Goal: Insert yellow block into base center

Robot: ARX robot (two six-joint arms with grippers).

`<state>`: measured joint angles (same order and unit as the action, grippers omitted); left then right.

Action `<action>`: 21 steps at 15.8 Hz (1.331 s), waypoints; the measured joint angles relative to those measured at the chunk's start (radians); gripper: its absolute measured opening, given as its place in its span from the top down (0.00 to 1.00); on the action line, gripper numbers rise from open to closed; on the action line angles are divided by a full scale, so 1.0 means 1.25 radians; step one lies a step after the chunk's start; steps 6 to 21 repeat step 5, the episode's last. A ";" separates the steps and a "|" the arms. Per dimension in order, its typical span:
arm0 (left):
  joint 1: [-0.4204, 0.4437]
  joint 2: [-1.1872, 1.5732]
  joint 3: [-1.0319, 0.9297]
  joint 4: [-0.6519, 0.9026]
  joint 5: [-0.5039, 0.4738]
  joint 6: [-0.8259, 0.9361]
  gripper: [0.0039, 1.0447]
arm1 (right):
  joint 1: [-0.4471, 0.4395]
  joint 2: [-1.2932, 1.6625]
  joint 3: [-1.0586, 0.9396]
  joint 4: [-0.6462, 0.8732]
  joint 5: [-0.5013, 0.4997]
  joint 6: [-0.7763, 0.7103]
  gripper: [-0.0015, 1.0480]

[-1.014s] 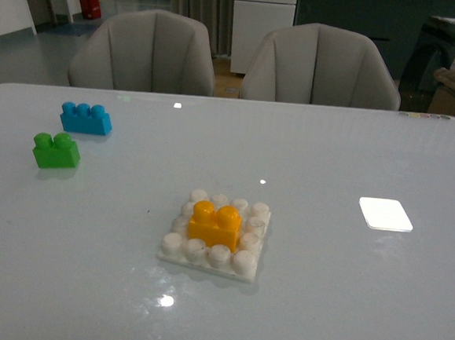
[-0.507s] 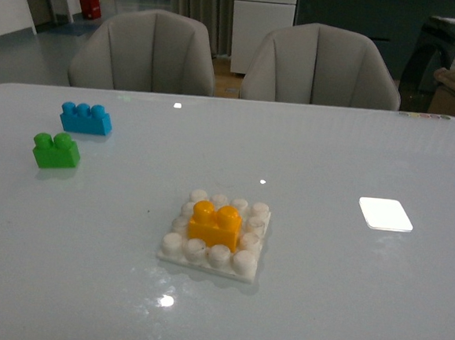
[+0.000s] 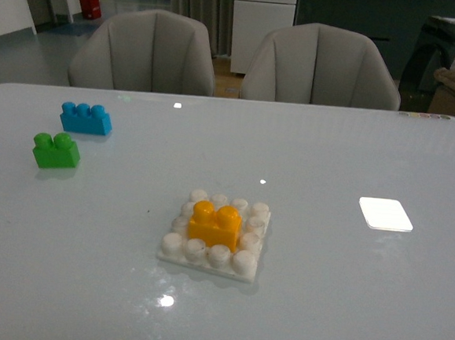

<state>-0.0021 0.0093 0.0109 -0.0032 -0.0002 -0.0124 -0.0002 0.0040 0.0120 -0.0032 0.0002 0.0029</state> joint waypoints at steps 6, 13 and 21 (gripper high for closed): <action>0.000 0.000 0.000 0.000 0.000 0.000 0.06 | 0.000 0.000 0.000 0.000 0.000 0.000 0.06; 0.000 0.000 0.000 0.000 0.000 0.000 0.06 | 0.000 0.000 0.000 0.000 0.000 0.000 0.06; 0.000 0.000 0.000 0.000 0.000 0.000 0.06 | 0.000 0.000 0.000 0.000 0.000 0.000 0.06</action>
